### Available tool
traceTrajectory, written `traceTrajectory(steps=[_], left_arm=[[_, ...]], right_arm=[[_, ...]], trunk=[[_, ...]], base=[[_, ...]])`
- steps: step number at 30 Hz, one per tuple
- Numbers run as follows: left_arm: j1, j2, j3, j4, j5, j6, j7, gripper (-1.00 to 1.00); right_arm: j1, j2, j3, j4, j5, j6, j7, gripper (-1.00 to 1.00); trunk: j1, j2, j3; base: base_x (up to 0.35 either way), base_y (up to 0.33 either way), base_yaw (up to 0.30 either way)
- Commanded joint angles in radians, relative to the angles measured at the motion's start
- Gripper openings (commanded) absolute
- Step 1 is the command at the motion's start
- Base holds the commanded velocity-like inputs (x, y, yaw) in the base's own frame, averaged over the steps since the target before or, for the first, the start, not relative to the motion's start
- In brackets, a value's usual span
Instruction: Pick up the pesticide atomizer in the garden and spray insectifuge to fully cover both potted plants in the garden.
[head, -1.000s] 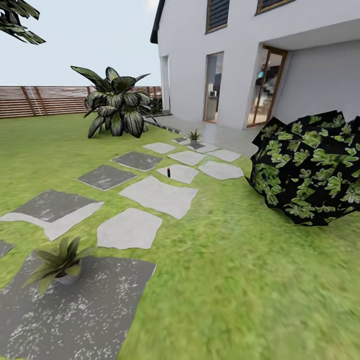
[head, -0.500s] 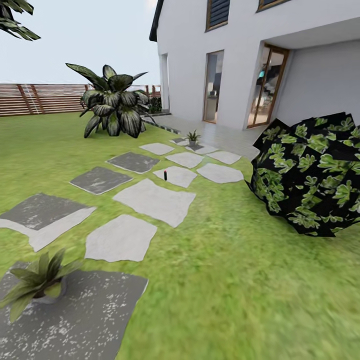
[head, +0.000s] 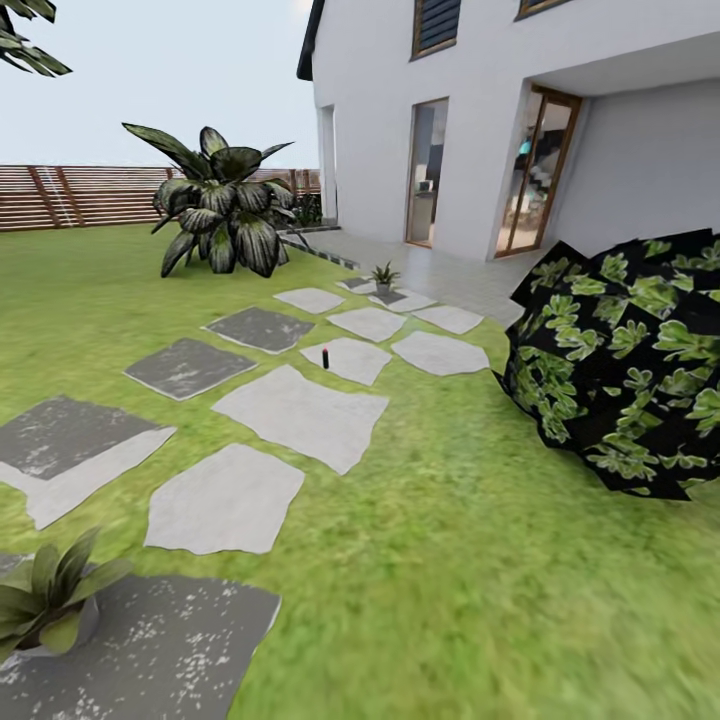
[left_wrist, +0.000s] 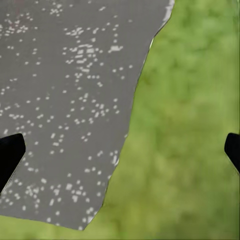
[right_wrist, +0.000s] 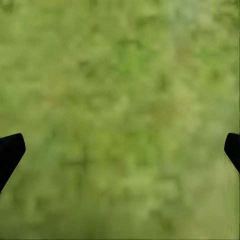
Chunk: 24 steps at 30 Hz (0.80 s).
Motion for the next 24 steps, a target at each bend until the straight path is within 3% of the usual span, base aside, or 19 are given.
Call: traceTrajectory(steps=[1, 12, 24], left_arm=[[-0.001, 0.000, 0.003, 0.001, 0.001, -0.003, -0.001, 1.00], [-0.001, 0.000, 0.004, -0.001, 0.001, -0.003, -0.001, 1.00], [-0.001, 0.000, 0.004, 0.000, 0.001, -0.003, 0.000, 1.00]], right_arm=[[-0.001, 0.000, 0.000, 0.001, 0.006, -0.003, 0.000, 1.00], [-0.001, 0.000, 0.000, 0.001, 0.006, -0.003, -0.001, 1.00], [-0.001, 0.000, 0.000, 0.001, 0.007, -0.003, -0.001, 1.00]], trunk=[[0.000, 0.000, -0.001], [0.000, 0.000, -0.001], [0.000, 0.000, -0.001]], base=[[0.340, -0.004, 0.000], [0.340, 0.000, 0.132], [0.340, 0.000, 0.010]])
